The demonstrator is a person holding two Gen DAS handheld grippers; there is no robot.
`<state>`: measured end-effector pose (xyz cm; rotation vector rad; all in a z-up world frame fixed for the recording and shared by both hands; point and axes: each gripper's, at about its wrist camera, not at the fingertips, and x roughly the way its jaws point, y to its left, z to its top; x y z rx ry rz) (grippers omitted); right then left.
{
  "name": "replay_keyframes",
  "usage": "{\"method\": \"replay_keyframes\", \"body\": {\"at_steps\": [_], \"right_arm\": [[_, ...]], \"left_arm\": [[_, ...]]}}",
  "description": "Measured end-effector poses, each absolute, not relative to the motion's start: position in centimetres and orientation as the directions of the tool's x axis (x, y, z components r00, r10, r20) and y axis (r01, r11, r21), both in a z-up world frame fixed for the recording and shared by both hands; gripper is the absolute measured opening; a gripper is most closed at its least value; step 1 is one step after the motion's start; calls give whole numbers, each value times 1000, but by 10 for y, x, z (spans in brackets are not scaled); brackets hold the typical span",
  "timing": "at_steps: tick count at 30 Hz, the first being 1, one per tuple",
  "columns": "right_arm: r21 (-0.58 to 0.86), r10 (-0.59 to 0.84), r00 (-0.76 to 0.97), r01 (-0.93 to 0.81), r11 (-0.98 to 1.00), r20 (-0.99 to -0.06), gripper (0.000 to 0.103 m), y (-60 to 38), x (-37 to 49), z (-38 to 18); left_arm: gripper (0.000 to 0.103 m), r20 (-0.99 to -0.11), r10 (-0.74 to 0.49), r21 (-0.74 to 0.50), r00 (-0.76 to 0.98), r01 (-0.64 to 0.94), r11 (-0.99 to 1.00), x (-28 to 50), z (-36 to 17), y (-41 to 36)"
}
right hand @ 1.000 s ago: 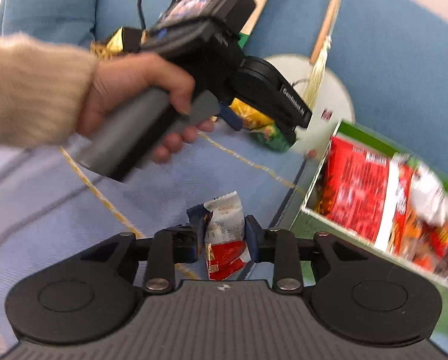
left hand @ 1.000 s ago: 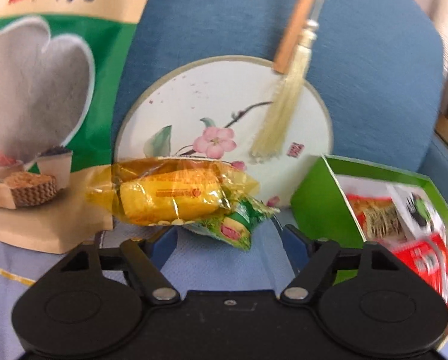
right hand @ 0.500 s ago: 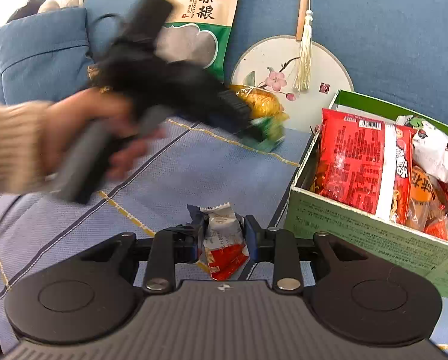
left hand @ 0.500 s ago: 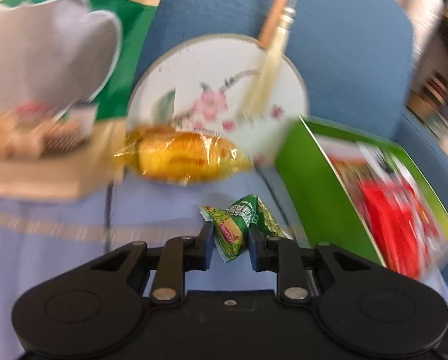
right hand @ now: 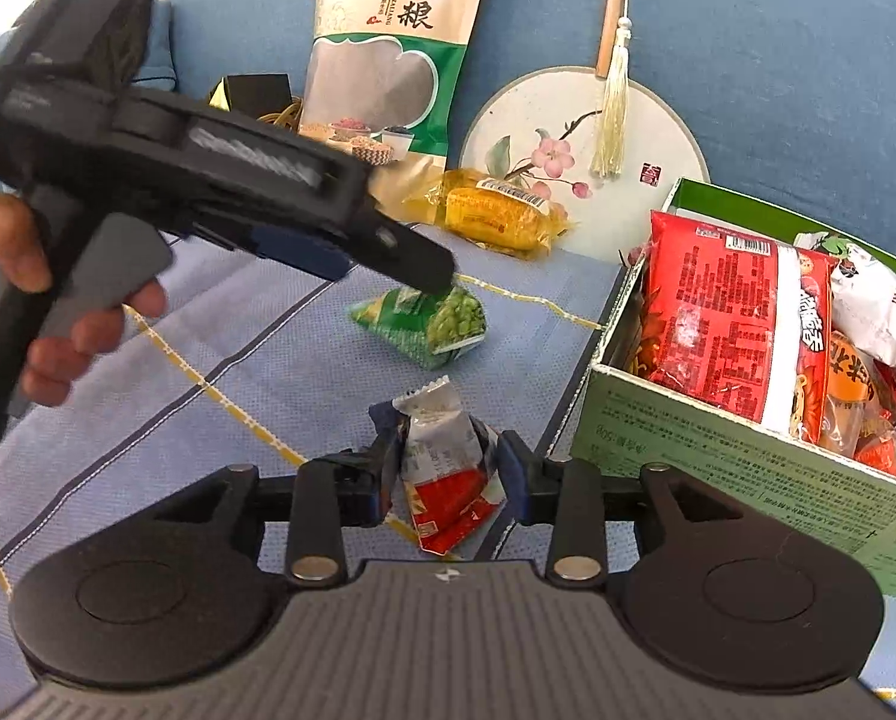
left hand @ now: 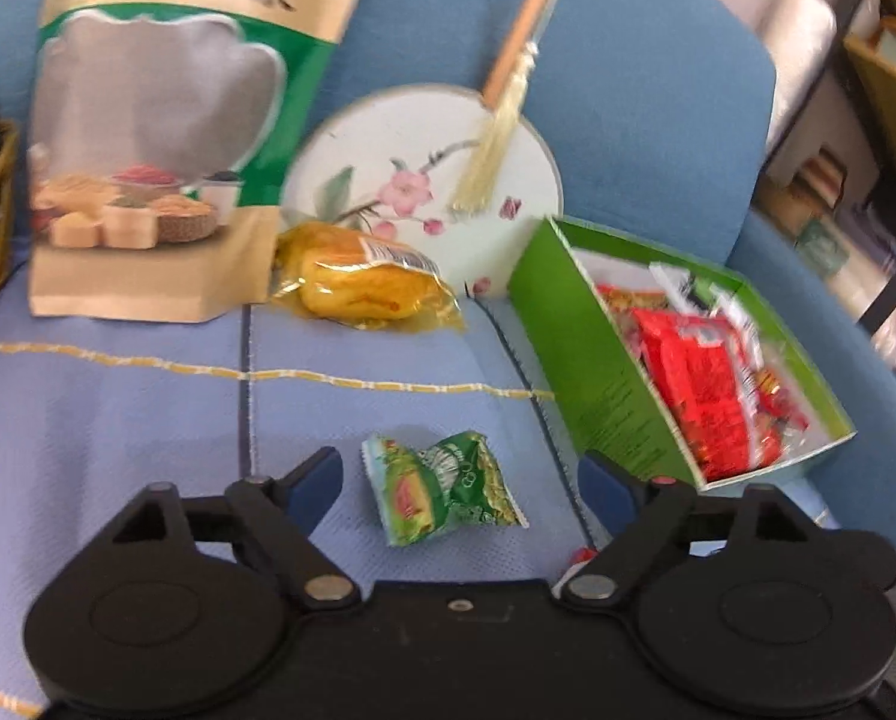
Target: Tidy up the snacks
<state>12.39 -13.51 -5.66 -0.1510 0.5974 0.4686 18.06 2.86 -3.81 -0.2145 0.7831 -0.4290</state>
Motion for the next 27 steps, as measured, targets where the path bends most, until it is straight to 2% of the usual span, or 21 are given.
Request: {"method": "replay_keyframes", "body": {"at_steps": [4,9,10,11,12,13,14,18,22,27], "right_arm": [[19,387,727,-458,889,-568,68,-136,125,-58],[-17,383,742,-468,883,-550,78,-127,123,-59],[-23,383,742,-471,882,-551,78,-126,122,-59],[-24,385,735,-478,878,-558,64,-125,122,-60],[-16,392,730,-482,876,-560,61,-125,123,-58],[0,398,725,-481,876,-562,58,-127,123,-57],[18,408,722,-481,877,-558,56,-129,122,-55],[37,428,747,-477,878,-508,55,-138,116,-42],[95,457,790,-461,882,-410,55,-158,106,-18],[107,366,887,-350,931,-281,56,-194,96,6]], "left_arm": [[103,-680,-409,-320,609,255,912,190,-54,26],[103,-672,-435,-359,600,249,899,194,-54,26],[103,-676,-438,-355,593,259,898,195,-54,24],[103,-683,-443,-347,581,275,896,196,-55,21],[81,-690,-442,-333,573,290,897,197,-56,18],[72,-694,-447,-322,564,312,894,198,-57,15],[68,-693,-458,-330,557,320,888,198,-57,14],[67,-680,-464,-338,568,319,886,190,-48,15],[67,-627,-477,-324,616,351,879,178,-18,17],[68,-530,-524,-328,667,409,852,171,29,1]]}}
